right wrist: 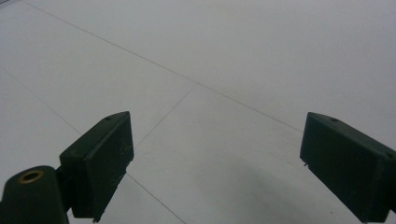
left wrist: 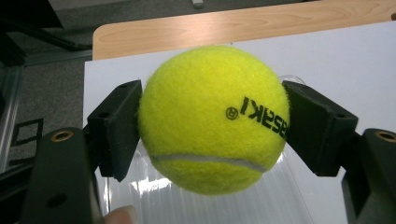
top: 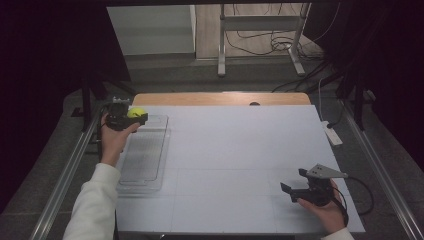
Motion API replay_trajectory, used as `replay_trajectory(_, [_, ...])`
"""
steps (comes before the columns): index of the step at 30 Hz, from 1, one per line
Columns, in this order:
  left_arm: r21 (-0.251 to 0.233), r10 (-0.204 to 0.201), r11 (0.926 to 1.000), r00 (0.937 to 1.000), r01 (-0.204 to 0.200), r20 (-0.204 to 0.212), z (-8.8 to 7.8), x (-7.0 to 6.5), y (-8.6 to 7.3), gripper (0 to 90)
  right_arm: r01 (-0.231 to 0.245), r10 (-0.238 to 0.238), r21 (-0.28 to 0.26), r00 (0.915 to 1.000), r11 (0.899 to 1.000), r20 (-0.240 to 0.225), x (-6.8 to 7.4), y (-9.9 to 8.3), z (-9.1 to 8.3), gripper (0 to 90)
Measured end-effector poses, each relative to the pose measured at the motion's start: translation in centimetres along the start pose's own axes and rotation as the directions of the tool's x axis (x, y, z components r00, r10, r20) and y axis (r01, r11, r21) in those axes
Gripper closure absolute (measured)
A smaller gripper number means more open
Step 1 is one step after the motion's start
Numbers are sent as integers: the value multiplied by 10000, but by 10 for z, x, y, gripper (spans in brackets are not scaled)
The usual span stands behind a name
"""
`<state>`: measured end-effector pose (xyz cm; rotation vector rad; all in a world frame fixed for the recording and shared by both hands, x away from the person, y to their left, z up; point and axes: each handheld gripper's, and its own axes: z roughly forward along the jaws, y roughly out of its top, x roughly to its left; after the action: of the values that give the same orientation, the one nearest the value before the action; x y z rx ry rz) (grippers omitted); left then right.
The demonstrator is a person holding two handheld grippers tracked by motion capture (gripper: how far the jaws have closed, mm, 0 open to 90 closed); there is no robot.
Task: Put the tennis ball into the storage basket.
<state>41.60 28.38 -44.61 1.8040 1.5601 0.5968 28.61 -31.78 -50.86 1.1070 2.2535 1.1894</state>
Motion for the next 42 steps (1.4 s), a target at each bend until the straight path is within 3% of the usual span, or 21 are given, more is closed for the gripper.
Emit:
replay_trajectory(24, [616, 53, 9981, 9999, -59, 96, 12, 1, -7, 262, 1, -1, 37, 10000, 10000, -2, 0, 0, 1, 100])
replay_trajectory(42, [1089, 172, 9939, 9998, -162, -82, 23, 2, -13, 262, -3, 3, 61, 10000, 10000, -3, 0, 0, 1, 101])
